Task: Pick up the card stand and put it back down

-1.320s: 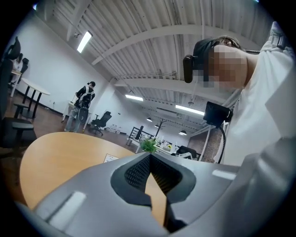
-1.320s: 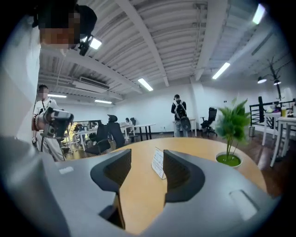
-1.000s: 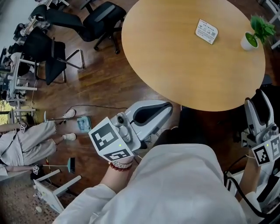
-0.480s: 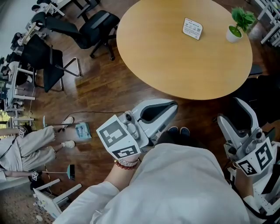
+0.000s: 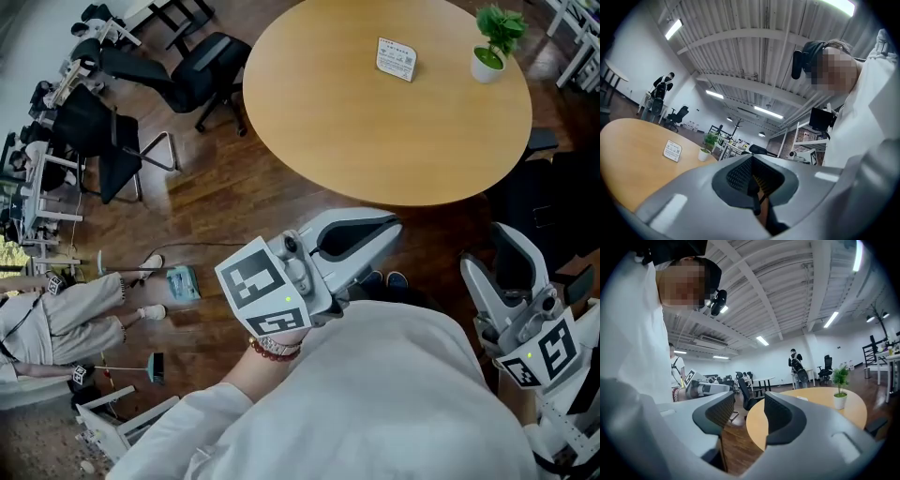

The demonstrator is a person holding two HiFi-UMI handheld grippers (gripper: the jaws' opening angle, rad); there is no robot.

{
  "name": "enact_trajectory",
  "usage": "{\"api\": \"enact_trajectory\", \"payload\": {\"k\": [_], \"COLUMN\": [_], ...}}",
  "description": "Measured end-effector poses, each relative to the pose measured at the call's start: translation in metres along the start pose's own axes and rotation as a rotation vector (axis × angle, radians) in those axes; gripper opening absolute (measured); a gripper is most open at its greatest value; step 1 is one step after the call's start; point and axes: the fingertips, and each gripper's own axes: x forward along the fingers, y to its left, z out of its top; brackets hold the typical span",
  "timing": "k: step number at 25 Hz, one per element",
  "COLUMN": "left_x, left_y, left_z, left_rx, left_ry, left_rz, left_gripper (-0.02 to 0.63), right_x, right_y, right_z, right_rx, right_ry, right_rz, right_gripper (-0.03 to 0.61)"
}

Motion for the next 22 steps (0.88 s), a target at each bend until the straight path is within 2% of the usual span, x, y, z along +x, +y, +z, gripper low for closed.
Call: {"api": "enact_trajectory", "payload": {"k": [10,16,22], "left_x": [-0.005,-0.004,0.007], "left_y": [0.010,0.014,0.013], "left_z": [-0.019,-0.010,-0.014], "left_rx": [-0.014,-0.020,-0.021], "left_ry": [0.039,0.012,0.022], "left_rz": [0.036,0.055,0.053], "left_gripper": [-0.009,-0.009,-0.009], "right_x": [0.007,0.008,0.005], "right_y": [-0.006,-0.010,-0.024], "right_z": [-0.010,-0.008,-0.008], "right_rx": [0.000,0.011,0.009], "right_ry": [0.014,0.024,0.029], "right_rz": [0.003,0.011,-0.007], "right_gripper": [0.193,0.193,0.175]}}
